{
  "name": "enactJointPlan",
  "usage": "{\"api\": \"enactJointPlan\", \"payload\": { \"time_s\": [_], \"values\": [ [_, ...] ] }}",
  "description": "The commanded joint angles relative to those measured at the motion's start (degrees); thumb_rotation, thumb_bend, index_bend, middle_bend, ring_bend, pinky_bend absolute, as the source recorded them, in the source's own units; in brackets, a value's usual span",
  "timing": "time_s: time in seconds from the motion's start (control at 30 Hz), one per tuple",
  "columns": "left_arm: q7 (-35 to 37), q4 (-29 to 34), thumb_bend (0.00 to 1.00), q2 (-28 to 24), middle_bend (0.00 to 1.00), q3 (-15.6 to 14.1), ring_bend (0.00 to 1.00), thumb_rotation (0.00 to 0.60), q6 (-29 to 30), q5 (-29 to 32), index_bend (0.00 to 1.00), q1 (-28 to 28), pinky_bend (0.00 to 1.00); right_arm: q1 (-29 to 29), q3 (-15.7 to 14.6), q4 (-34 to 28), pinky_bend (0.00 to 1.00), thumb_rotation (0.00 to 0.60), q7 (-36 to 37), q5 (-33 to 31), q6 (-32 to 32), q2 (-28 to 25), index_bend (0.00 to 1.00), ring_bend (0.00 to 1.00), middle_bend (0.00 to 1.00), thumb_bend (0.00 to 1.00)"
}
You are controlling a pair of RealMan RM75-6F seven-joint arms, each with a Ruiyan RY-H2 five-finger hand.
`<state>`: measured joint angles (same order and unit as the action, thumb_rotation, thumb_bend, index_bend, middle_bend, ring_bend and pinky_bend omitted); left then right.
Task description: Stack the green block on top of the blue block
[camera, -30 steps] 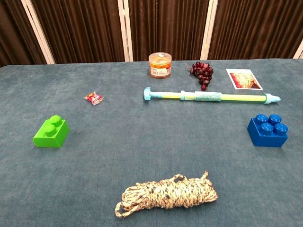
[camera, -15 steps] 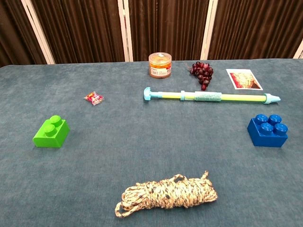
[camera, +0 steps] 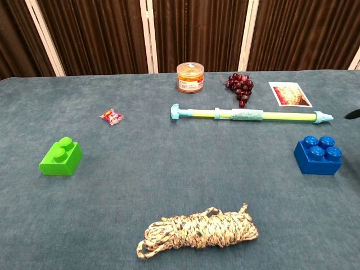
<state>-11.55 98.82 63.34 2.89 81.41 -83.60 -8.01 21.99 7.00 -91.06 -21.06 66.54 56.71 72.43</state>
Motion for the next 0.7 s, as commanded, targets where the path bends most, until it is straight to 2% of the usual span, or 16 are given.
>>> {"api": "enactJointPlan", "payload": {
  "time_s": [0.03,0.23,0.43,0.6,0.7],
  "values": [
    [-0.5,-0.2,0.00,0.3,0.00,0.3,0.00,0.600,-0.4,0.7,0.00,-0.2,0.00,2.3,0.8,3.2,0.19,0.600,-3.0,-3.2,-1.5,3.2,0.00,0.00,0.10,0.00],
    [-0.6,-0.3,0.00,0.4,0.00,0.4,0.00,0.600,-0.7,1.3,0.00,-0.4,0.00,3.8,1.4,8.3,0.26,0.600,-2.4,-4.1,-1.3,7.1,0.10,0.09,0.20,0.00],
    [-0.7,-0.3,0.00,0.4,0.00,0.6,0.00,0.600,-1.0,1.9,0.00,-0.6,0.00,5.1,1.2,10.1,0.37,0.600,-1.7,-4.2,-2.2,8.8,0.18,0.20,0.31,0.01],
    [-0.8,-0.3,0.00,0.4,0.00,0.5,0.00,0.600,-1.0,1.9,0.00,-0.8,0.00,6.9,1.4,11.2,0.57,0.600,-2.1,-3.5,-2.8,10.3,0.36,0.38,0.49,0.21],
    [-0.7,-0.4,0.00,0.5,0.00,0.6,0.00,0.600,-1.3,2.3,0.00,-0.9,0.00,7.7,1.6,10.6,0.60,0.600,-2.0,-2.4,-2.7,10.3,0.39,0.41,0.53,0.30]
  ]
}}
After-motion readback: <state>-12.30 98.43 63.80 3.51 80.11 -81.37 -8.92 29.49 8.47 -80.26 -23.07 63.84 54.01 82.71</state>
